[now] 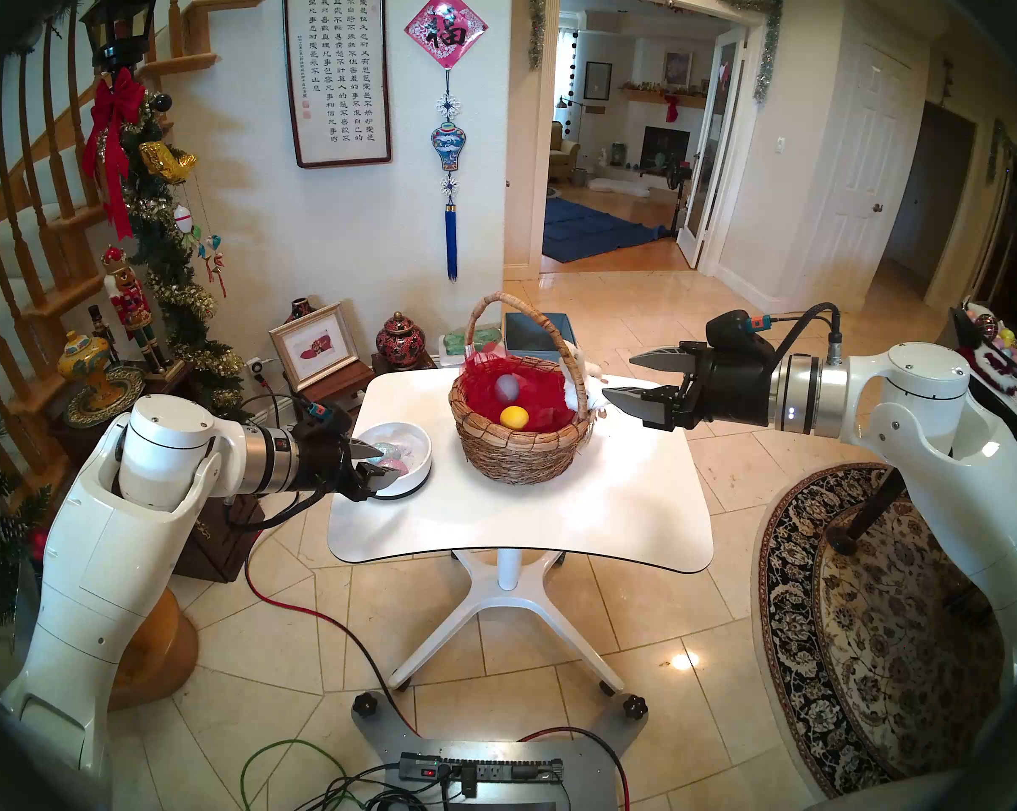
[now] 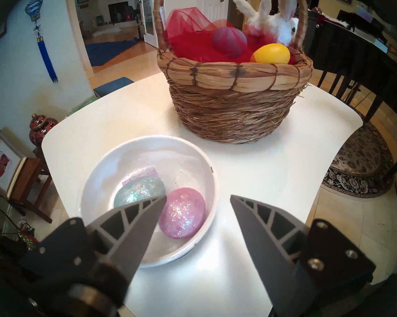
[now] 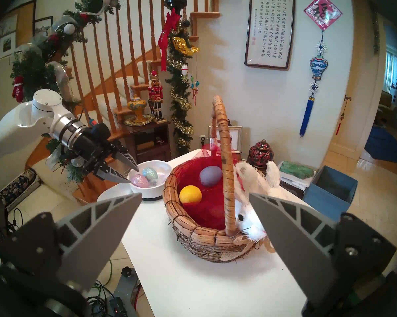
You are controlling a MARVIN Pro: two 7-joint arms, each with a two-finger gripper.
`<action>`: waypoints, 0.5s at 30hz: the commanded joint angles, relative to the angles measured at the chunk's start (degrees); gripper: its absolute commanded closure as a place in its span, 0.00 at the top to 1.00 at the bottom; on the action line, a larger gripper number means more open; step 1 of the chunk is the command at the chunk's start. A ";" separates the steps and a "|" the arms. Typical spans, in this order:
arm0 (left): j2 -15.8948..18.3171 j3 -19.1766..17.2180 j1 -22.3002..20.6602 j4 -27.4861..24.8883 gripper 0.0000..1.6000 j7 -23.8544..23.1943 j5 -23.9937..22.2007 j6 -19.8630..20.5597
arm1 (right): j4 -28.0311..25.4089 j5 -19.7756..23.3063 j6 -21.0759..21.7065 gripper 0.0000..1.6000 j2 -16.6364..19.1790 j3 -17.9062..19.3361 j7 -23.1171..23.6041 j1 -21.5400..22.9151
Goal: Put easter egg into basket
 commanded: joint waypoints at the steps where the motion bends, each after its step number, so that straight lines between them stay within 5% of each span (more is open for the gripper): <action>1: -0.04 0.41 -2.12 0.84 0.73 0.34 0.29 0.32 | 0.02 -0.13 -0.23 1.00 0.07 0.36 -0.13 0.28; 15: -0.37 1.08 -4.05 2.49 0.75 1.27 -0.01 0.92 | 0.02 -0.09 -0.25 1.00 0.11 0.34 -0.16 0.28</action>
